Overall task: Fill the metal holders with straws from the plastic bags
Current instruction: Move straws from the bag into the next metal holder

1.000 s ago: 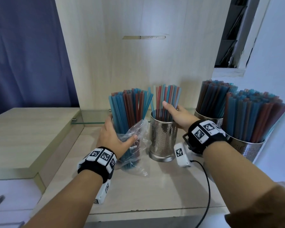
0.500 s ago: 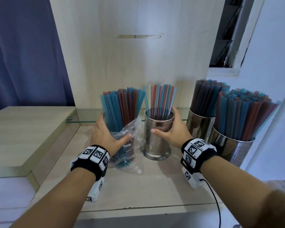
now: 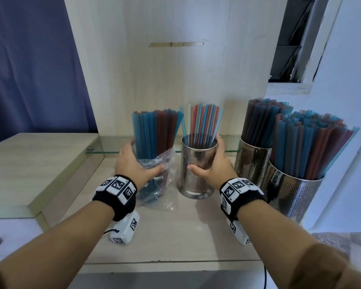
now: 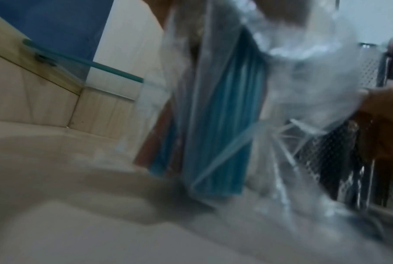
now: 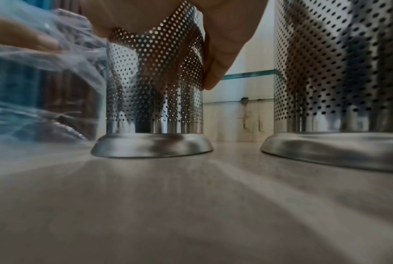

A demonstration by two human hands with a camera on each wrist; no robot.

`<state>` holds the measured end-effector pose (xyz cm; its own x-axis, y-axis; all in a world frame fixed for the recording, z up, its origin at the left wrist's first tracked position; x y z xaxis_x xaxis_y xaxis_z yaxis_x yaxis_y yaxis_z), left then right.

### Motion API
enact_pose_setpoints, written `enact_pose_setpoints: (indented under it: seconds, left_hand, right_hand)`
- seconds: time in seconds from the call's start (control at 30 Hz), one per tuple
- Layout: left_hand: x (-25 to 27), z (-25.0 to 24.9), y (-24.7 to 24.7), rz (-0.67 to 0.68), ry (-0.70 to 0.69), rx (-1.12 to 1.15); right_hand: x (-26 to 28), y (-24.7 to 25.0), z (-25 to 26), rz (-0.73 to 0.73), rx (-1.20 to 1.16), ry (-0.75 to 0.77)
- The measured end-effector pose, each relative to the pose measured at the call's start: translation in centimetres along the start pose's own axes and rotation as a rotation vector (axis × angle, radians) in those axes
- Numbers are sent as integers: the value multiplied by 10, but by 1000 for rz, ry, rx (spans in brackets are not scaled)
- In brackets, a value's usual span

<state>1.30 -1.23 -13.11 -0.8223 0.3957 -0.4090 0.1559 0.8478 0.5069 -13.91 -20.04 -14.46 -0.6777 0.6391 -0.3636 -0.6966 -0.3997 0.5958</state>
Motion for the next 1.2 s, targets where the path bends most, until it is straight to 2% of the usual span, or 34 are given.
enact_pose_setpoints:
  seconds: [0.13, 0.2, 0.33, 0.53, 0.7, 0.83, 0.97, 1.17, 1.2]
  left_hand:
    - [-14, -15, -7, -176, 16, 152]
    - [-19, -19, -15, -198, 34, 102]
    - [-16, -3, -39, -39, 152, -256]
    - [-22, 4, -36, 58, 220, -507]
    - [-40, -9, -22, 1, 199, -406]
    - [-69, -7, -20, 88, 152, -138]
    - [-65, -20, -18, 71, 124, 45]
    - [-61, -35, -20, -69, -123, -16]
    - [-59, -35, -22, -56, -149, -61]
  right_hand:
    - [-2, 0, -3, -10, 14, 8]
    - [-3, 0, -3, -12, 8, 13]
    - [-3, 0, -5, -20, -9, 22]
    - [-8, -5, -14, -15, -25, 41]
    - [-11, -7, -18, -6, -10, 35]
    - [-12, -6, -18, -5, -27, 36]
    - [-11, -7, -19, -7, -24, 38]
    - [-12, -9, -22, -4, -27, 38]
    - [-13, -9, -22, -6, -27, 40]
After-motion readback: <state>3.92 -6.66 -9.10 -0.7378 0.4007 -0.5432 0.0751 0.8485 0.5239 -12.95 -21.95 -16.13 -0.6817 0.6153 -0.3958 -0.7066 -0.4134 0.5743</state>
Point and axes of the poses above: each hand's wrist, its own x-axis away from the middle knuckle, its own y-axis out of the back of the hand, z = x × y, the point moved 1 cm from there along -x, towards the middle knuckle, and after that the axes turned 6 degrees about x, right-handed, at the moved point
